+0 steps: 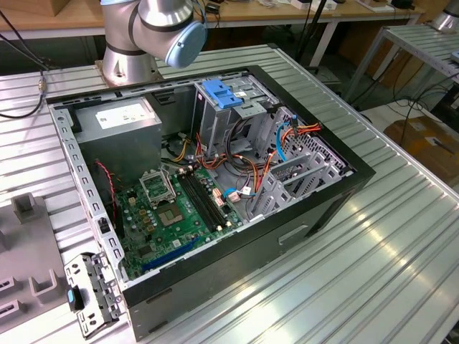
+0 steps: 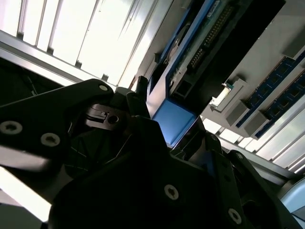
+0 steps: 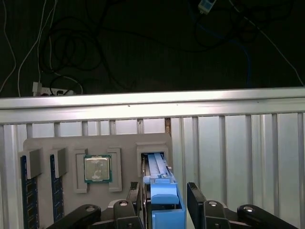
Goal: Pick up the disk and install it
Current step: 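Pick up the disk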
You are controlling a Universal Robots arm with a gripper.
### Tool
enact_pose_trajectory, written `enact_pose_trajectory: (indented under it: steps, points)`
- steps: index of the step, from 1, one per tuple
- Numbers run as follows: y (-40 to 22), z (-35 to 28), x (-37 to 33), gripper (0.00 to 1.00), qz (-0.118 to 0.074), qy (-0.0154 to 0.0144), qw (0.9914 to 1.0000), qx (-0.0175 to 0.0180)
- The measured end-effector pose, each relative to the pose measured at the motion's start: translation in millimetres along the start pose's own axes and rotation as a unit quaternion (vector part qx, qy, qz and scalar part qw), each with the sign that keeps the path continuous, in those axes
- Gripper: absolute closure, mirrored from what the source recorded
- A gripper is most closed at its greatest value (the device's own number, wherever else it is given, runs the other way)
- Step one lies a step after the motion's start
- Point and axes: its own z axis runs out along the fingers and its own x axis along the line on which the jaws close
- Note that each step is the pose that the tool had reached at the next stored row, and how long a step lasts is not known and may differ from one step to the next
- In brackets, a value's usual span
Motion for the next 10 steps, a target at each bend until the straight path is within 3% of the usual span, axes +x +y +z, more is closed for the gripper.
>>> enact_pose_trajectory:
  steps: [7,10]
  points:
    - [0.2,0.2,-0.1,0.49,0.000,0.0000,1.00000,0.0000]
    - [0.2,0.2,-0.1,0.57,0.000,0.0000,1.00000,0.0000]
